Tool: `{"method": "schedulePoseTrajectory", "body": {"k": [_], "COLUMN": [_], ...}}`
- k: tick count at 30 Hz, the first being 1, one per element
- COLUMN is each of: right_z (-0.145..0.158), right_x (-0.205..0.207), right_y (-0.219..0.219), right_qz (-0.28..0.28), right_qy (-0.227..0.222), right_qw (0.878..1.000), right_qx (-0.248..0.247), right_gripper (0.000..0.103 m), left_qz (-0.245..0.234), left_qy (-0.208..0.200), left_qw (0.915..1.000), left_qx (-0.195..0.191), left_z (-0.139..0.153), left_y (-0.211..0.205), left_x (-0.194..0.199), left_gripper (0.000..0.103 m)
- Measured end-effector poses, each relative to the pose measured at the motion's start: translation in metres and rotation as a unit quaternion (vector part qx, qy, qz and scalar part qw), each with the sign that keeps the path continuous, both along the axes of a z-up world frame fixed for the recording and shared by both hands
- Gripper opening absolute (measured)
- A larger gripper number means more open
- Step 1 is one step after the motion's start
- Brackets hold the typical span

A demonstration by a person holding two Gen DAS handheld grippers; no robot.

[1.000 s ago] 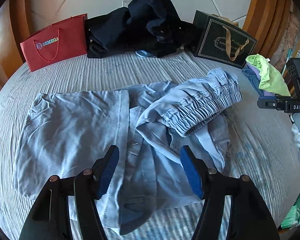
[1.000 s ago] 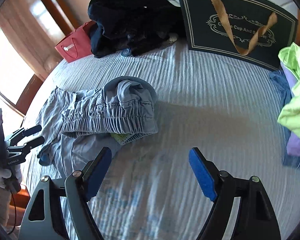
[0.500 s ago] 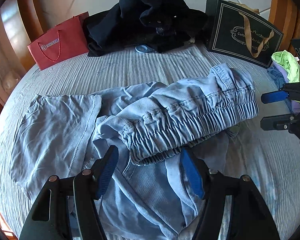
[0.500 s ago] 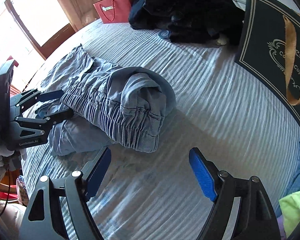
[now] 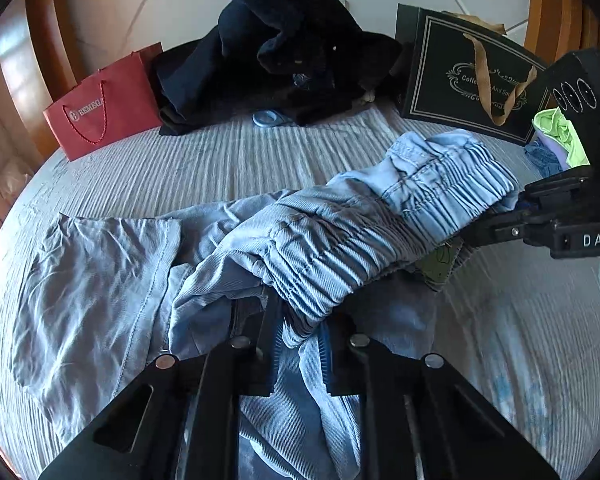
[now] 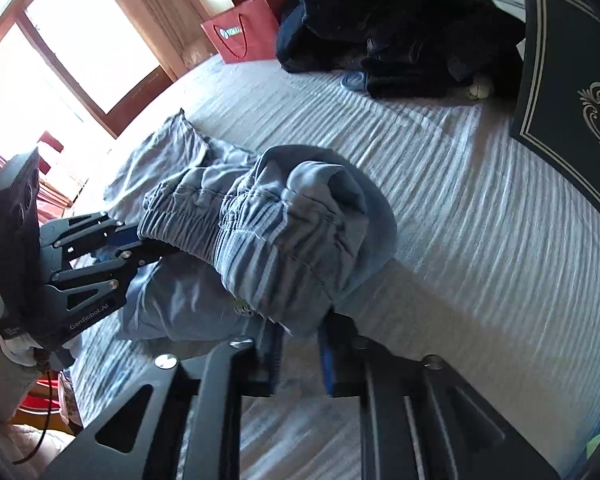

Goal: Fold clothes

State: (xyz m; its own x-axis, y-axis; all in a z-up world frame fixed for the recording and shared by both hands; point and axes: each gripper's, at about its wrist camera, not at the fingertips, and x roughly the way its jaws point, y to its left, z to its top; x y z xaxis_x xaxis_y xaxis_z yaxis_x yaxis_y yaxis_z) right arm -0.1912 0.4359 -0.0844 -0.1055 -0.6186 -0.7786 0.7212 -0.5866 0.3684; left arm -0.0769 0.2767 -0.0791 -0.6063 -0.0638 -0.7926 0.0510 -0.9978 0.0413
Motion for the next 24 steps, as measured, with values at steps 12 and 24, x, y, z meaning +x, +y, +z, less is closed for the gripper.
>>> {"method": "schedulePoseTrajectory", "body": {"k": [12,24], "right_z": [0.088,0.058], "right_x": [0.011,-0.005], "right_y": [-0.082,-0.308], "right_qz": [0.05,0.081], "right_qy": [0.049,0.009], "right_qw": [0.994,0.996], "right_qx": [-0.079,-0.025], "right_gripper": [0.01,0.019], "left_qz": [0.065,0.157], "left_qy": [0.079,0.033], "left_qw": [0.9941,0.9775], "left_qx": [0.038,0.137], "left_z": [0.085,0.046], "left_y": [-0.085,-0.286], "left_x": [0.07,0.098], "left_gripper": [0.014,0.075]}}
